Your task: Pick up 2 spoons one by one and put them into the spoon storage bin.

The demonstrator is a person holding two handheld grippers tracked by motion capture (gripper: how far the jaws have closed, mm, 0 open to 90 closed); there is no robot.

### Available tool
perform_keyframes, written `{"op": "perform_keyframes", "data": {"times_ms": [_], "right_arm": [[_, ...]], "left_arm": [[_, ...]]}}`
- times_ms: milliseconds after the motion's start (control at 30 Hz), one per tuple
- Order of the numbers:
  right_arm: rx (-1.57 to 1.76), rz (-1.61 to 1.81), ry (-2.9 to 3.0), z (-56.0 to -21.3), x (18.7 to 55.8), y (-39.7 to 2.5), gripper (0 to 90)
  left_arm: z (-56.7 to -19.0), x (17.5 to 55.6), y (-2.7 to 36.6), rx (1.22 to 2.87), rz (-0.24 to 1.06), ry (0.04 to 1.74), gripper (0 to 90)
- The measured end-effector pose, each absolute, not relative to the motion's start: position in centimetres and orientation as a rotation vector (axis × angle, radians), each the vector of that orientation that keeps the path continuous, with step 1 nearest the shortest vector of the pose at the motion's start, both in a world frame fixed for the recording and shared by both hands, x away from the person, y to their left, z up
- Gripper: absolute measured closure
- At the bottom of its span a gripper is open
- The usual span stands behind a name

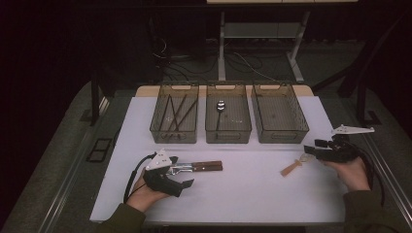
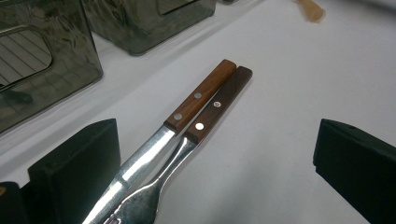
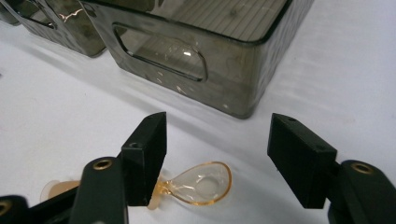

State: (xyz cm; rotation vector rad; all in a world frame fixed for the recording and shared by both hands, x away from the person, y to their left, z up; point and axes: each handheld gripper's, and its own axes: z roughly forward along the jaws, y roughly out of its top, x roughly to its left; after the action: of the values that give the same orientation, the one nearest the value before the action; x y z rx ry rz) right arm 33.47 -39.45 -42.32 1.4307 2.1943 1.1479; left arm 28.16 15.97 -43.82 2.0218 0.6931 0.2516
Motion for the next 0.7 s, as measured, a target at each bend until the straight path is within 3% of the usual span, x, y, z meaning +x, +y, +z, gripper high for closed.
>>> {"op": "perform_keyframes", "data": {"times_ms": [267,700], "right_arm": [[1.459,1.123,2.266,-43.1,33.5,-39.7,51.7],[1.529,1.114,2.316,-45.0,34.0,-40.1,66.5]], "left_arm": [[-43.7,28.1,16.0,2.013,0.246,0.688,0.1],[-43.8,28.0,15.8,2.028,0.238,0.673,1.0]]}}
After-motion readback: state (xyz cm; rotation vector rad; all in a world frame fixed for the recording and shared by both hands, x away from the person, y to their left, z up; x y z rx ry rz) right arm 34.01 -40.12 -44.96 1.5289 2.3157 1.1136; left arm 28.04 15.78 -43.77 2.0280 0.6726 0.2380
